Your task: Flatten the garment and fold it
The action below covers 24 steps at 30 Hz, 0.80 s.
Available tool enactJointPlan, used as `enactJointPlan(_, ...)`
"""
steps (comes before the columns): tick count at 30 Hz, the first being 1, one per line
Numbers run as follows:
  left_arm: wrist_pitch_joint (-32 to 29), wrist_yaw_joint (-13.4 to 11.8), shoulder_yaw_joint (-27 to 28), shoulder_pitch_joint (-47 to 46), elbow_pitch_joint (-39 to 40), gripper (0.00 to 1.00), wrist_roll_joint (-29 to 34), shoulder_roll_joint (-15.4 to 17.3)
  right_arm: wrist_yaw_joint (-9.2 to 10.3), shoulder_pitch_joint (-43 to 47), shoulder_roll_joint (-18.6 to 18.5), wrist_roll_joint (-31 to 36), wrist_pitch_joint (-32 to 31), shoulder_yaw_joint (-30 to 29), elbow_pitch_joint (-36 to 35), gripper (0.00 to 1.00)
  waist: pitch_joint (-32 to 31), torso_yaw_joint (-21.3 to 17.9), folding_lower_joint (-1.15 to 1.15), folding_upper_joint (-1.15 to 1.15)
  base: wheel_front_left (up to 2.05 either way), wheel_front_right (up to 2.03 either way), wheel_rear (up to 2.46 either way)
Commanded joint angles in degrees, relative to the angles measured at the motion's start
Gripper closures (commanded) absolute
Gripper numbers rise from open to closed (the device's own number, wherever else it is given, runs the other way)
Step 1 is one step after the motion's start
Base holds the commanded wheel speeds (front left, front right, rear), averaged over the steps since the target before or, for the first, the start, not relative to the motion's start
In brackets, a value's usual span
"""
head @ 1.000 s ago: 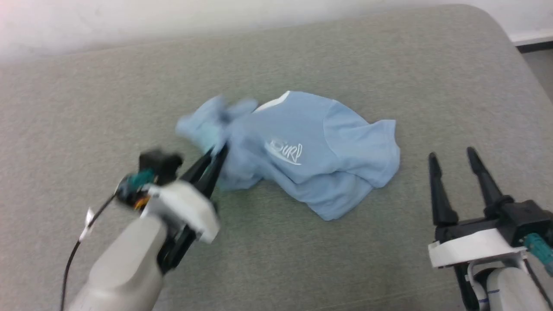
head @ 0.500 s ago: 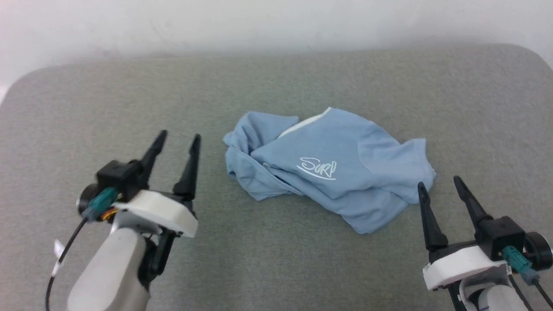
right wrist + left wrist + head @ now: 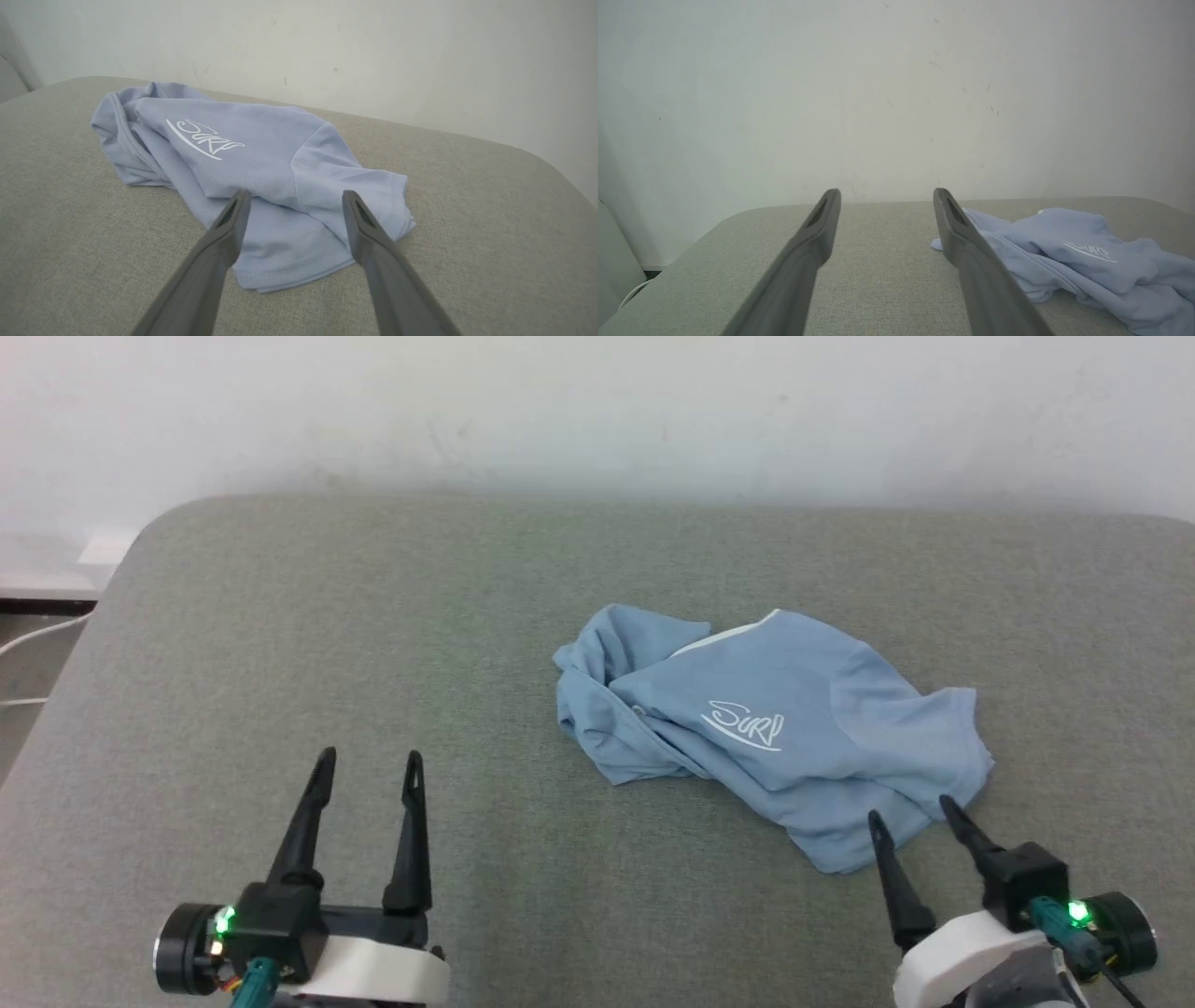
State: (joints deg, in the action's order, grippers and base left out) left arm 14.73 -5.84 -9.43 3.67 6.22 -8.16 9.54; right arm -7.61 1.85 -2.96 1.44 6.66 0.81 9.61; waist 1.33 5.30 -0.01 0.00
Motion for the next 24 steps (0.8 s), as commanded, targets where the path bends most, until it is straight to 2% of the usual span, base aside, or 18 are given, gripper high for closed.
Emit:
enactJointPlan(1, 0.26, 0.35, 0.44, 0.37, 0.46, 0.00, 0.81, -0.89, 0.12, 0.38, 0.08, 0.78, -1.07, 0.54, 0.35, 0.00, -0.05, 1.27, 0.01, 0.00, 0.00, 0.00, 0.00)
enactJointPlan(4, 0.27, 1.97, 0.61, 0.51, 0.56, 0.00, 1.82, -2.35, 0.12, -0.50, -0.60, 1.79, -5.43, 1.97, 1.52, 0.00, 0.28, 2.85, 0.01, 0.00, 0.00, 0.00, 0.00)
enactJointPlan(9, 0.27, 4.05, 1.16, -0.50, 0.33, 0.00, 3.14, -3.52, 0.12, -3.89, -4.38, 0.56, -14.42, 5.07, 5.03, 0.00, 1.57, 5.49, 0.01, 0.00, 0.00, 0.00, 0.00)
enactJointPlan(20, 0.27, 6.30, 2.92, -2.04, -0.79, 0.00, 3.47, -5.56, 0.12, -9.62, -7.80, -3.13, -22.60, 6.73, 14.60, 0.00, 4.63, 9.30, 0.01, 0.00, 0.00, 0.00, 0.00)
enactJointPlan(21, 0.27, 6.47, 3.01, -2.11, -0.89, 0.00, 3.55, -5.69, 0.12, -9.81, -7.78, -3.52, -22.87, 7.14, 15.34, 0.84, 4.71, 9.41, 0.01, 0.00, 0.00, 0.00, 0.00)
enactJointPlan(22, 0.27, 6.61, 3.09, -2.15, -1.01, 0.00, 3.61, -5.80, 0.12, -9.87, -7.74, -3.93, -23.04, 7.90, 15.86, 1.00, 4.73, 9.51, 0.01, 0.00, 0.00, 0.00, 0.00)
enactJointPlan(24, 0.27, 6.81, 3.38, -2.15, -1.20, 0.00, 3.72, -5.97, 0.12, -9.83, -7.33, -5.56, -23.14, 9.38, 16.31, 1.00, 4.62, 9.50, 0.01, 0.00, 0.00, 0.00, 0.00)
